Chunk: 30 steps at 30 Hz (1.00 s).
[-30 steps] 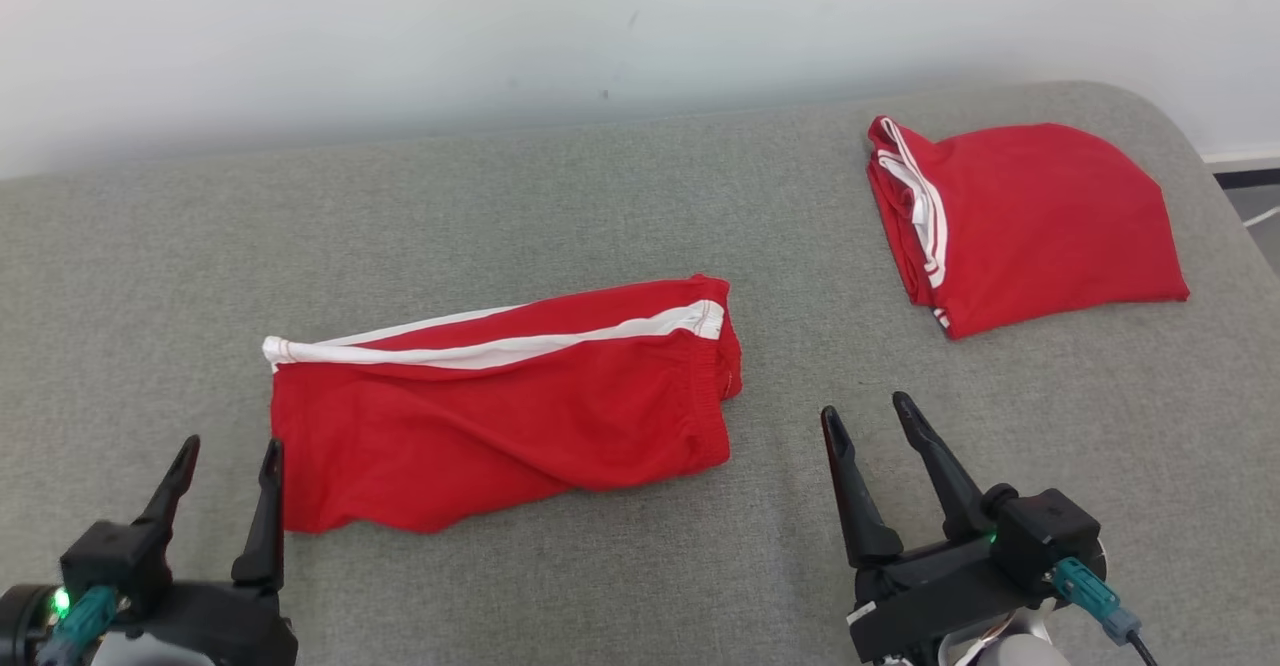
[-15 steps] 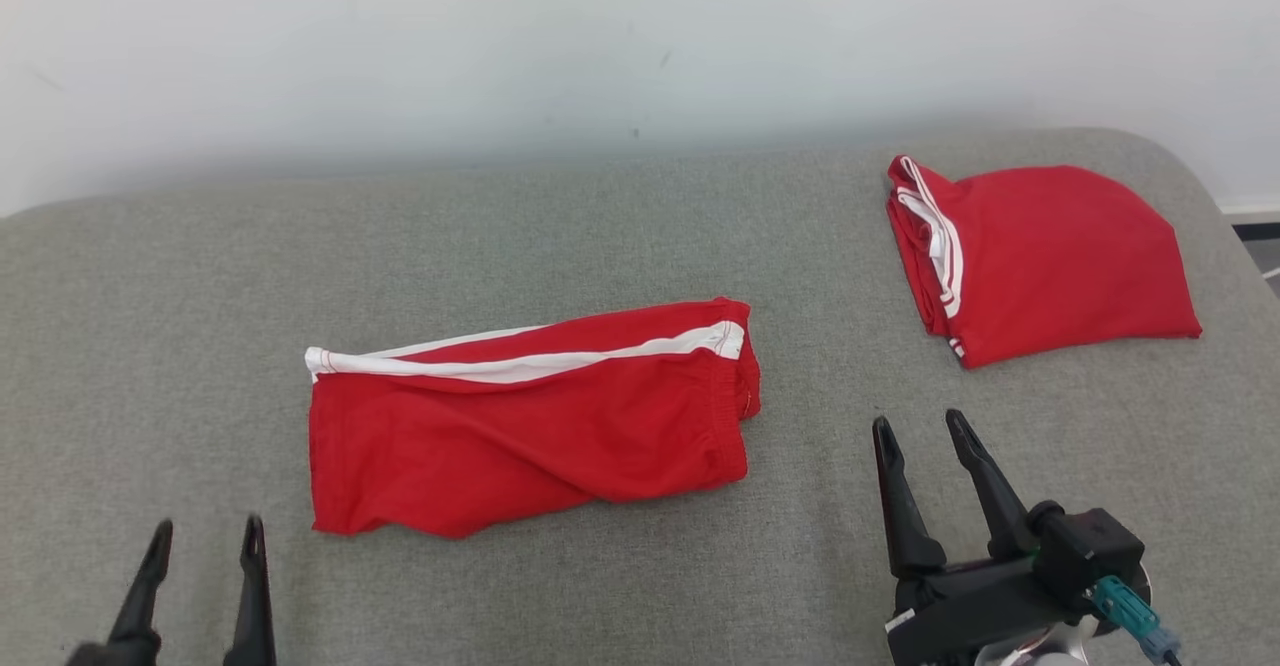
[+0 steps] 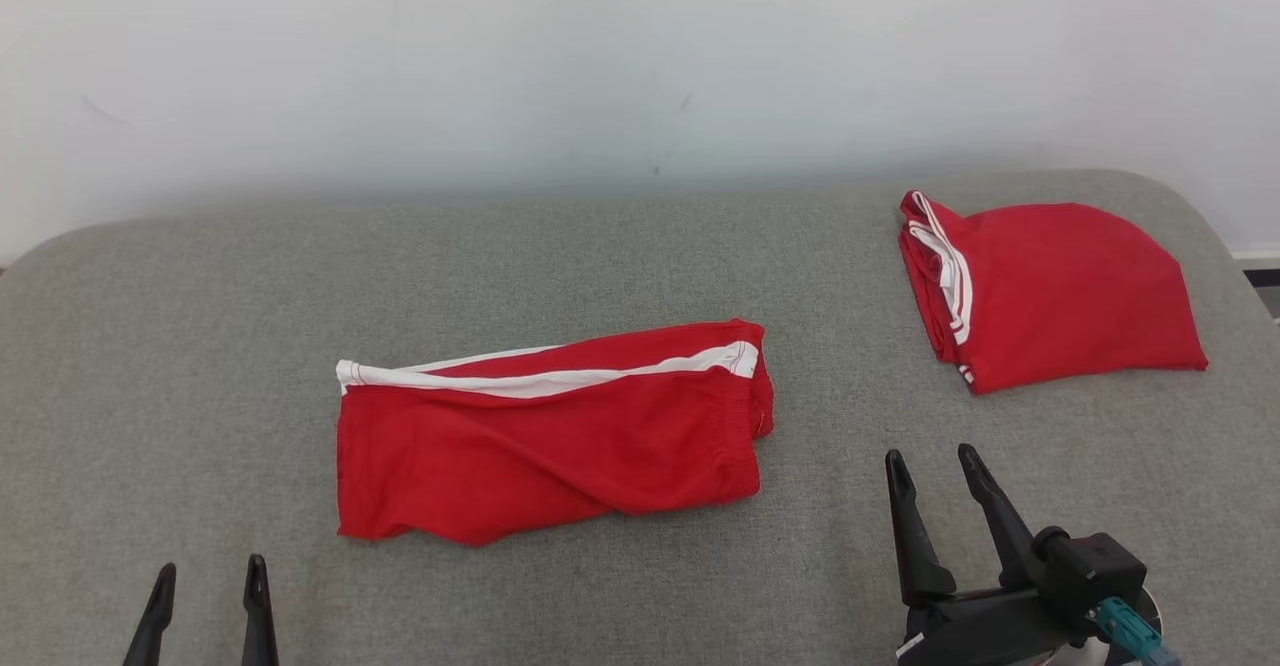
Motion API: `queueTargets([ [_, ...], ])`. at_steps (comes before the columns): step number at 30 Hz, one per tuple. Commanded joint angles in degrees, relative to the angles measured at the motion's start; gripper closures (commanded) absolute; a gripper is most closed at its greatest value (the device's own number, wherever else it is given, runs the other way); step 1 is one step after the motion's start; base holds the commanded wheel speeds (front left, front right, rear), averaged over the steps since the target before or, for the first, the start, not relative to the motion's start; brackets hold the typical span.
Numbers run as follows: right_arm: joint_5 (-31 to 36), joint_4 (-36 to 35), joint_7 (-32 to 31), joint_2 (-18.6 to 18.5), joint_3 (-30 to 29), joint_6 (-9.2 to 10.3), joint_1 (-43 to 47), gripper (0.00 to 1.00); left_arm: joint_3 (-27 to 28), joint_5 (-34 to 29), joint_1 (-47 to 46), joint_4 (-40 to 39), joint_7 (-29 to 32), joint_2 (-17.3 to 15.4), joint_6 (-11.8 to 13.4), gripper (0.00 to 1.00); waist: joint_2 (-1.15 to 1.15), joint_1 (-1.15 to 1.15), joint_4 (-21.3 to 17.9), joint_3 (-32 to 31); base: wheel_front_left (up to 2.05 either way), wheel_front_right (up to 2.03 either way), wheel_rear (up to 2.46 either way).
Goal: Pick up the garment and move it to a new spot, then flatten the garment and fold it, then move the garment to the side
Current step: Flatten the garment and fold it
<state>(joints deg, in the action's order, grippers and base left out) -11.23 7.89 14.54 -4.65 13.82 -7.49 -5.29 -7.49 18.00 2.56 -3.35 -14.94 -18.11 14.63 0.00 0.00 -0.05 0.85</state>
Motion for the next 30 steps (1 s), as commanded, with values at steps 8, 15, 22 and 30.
queueTargets([
  [8,1.07,0.10,-1.11,0.56,-0.76,0.00,1.14,0.00,2.08,-2.29,1.83,0.20,-0.27,2.26,-3.18,0.00,0.00,0.00,0.32,-0.82,0.00,0.00,0.00],
  [15,1.26,-0.09,-1.26,0.82,-1.41,0.00,1.28,0.00,3.59,-3.31,1.74,0.92,-0.27,4.22,-4.93,0.00,0.00,0.00,0.09,-0.83,0.00,0.00,0.00],
  [22,1.27,0.04,-1.31,1.04,-1.67,0.00,1.17,0.00,4.63,-4.74,1.39,1.41,-0.28,5.59,-6.44,0.00,0.00,0.00,-0.13,-0.85,0.00,0.00,0.00],
  [30,1.18,0.42,-1.34,1.17,-1.68,0.00,1.24,0.00,5.72,-5.59,1.48,2.08,-0.28,6.52,-7.38,0.00,0.00,0.00,-0.46,-1.06,0.00,0.00,0.00],
])
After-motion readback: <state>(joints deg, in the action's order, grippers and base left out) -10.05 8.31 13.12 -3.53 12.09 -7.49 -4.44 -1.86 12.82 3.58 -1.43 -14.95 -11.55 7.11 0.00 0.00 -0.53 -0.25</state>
